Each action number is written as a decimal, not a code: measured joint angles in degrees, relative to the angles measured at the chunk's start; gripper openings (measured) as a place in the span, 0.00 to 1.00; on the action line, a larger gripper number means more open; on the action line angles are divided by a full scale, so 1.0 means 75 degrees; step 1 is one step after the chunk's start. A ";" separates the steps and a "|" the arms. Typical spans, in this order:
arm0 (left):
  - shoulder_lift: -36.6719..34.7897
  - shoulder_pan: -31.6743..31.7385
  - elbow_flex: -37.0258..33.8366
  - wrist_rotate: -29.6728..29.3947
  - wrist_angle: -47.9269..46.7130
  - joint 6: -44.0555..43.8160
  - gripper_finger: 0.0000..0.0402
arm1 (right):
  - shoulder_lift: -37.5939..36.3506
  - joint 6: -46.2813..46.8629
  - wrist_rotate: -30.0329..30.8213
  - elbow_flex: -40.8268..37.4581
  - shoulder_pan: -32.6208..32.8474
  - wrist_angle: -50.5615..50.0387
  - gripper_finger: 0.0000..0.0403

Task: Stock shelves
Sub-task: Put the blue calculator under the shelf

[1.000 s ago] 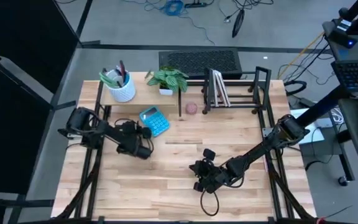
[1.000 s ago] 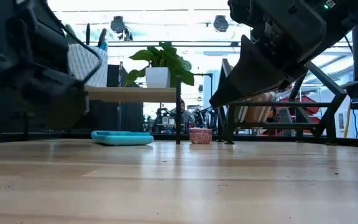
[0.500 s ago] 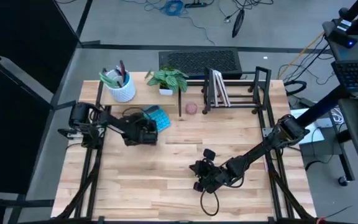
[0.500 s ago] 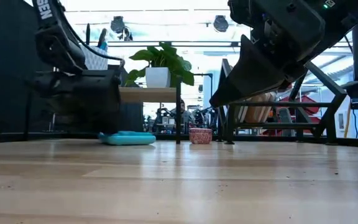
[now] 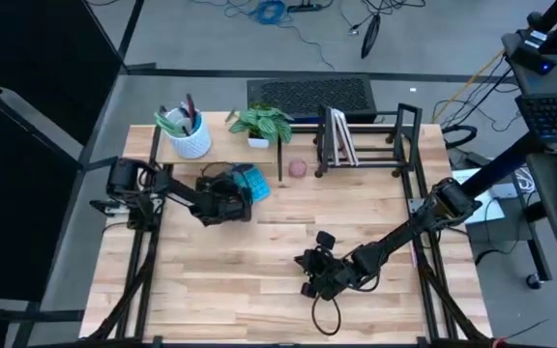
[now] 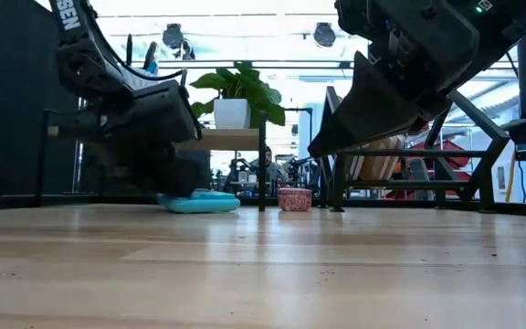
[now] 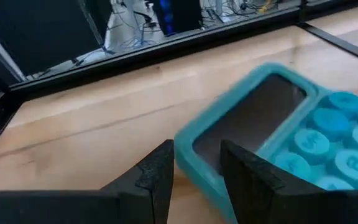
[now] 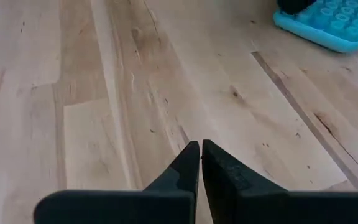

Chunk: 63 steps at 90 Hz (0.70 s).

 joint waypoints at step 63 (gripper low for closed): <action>-0.4222 -0.3044 0.0502 0.0686 -0.3475 0.0298 0.30 | 0.0712 -0.1217 -0.0016 -0.0004 -0.1924 0.2185 0.00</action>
